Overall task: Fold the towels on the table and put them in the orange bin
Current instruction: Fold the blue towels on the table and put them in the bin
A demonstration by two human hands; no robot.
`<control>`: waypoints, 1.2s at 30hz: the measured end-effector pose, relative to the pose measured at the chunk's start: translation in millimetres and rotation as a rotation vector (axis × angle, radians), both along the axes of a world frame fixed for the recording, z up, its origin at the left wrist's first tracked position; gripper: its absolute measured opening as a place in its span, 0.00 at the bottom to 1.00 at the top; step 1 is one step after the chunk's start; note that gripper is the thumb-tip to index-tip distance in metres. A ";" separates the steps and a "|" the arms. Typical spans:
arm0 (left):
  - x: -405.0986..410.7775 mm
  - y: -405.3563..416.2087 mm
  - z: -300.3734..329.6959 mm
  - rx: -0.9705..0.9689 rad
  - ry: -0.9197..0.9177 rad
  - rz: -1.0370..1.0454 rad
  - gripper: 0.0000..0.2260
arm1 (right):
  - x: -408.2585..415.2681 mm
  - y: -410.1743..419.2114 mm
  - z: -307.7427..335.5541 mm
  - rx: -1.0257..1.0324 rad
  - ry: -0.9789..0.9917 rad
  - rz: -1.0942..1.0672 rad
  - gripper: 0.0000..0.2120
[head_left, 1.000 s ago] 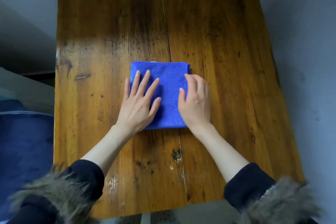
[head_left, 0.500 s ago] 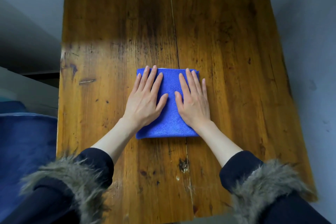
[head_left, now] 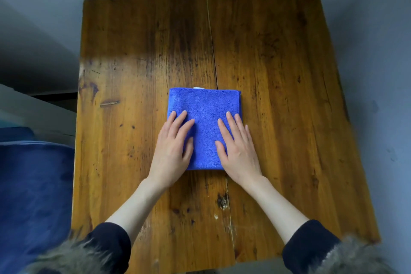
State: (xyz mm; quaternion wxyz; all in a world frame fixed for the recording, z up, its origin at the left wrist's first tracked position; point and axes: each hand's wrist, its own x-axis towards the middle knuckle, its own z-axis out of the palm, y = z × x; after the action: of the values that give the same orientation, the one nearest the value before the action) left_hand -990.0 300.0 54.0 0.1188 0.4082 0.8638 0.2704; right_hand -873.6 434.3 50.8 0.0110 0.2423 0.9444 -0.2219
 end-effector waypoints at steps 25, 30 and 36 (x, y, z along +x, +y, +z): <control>-37.7 18.2 19.4 -0.104 -0.685 0.572 0.17 | -26.0 33.7 19.7 -0.619 -0.177 -0.674 0.14; -11.1 -9.0 31.2 0.009 -0.792 0.581 0.14 | -1.0 16.1 29.1 -0.848 -0.079 -0.691 0.16; 13.2 -77.4 57.1 0.161 -0.936 0.680 0.12 | 7.7 -17.7 64.5 -1.074 -0.176 -0.574 0.16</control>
State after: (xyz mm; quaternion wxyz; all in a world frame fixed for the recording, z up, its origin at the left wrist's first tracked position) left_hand -976.9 222.6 111.1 0.3630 -0.0473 0.7784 0.5099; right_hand -865.9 416.6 115.3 0.1492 0.4650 0.5932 -0.6400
